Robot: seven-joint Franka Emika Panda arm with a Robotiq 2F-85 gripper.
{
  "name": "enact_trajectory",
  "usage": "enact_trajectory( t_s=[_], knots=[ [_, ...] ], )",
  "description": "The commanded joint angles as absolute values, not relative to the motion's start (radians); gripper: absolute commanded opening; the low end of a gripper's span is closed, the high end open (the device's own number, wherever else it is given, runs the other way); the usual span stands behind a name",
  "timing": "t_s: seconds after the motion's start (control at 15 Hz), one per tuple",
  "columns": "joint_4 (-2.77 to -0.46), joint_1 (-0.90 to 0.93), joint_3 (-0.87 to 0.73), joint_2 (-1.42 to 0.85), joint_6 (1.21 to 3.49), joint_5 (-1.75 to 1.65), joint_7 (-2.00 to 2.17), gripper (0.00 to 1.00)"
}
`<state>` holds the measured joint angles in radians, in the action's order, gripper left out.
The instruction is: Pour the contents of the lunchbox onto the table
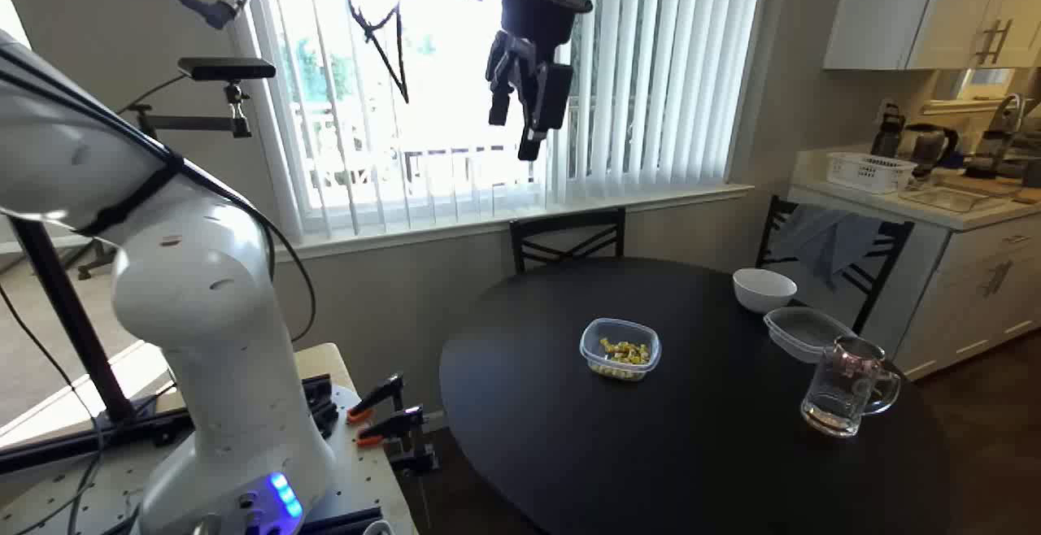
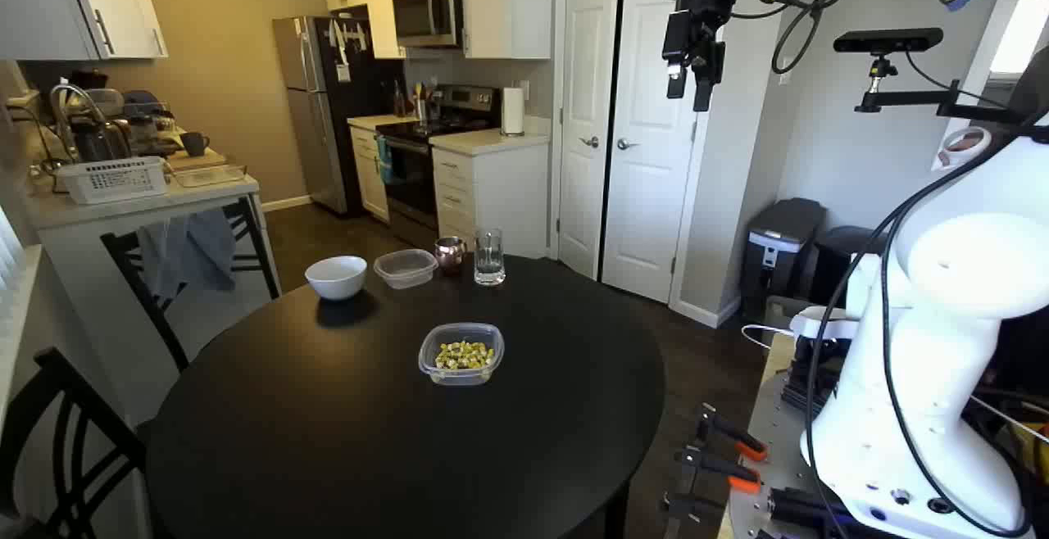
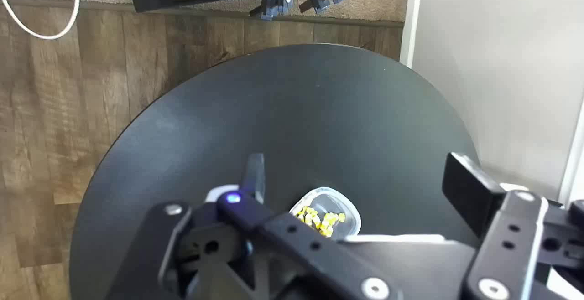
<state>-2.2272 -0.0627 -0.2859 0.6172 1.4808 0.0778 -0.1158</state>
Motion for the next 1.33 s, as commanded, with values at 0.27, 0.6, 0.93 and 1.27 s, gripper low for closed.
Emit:
enact_trajectory(
  t_s=[0.27, 0.6, 0.93, 1.27],
  knots=[
    [-2.223, -0.098, -0.262, 0.609, 1.476, 0.091, -0.132, 1.0],
    [-2.255, -0.07, -0.217, 0.456, 1.755, 0.219, -0.063, 1.0],
    [-2.263, -0.036, -0.133, 0.261, 2.081, 0.298, -0.042, 1.0],
    [-2.239, -0.016, -0.077, 0.115, 2.254, 0.308, 0.013, 1.0]
  ],
)
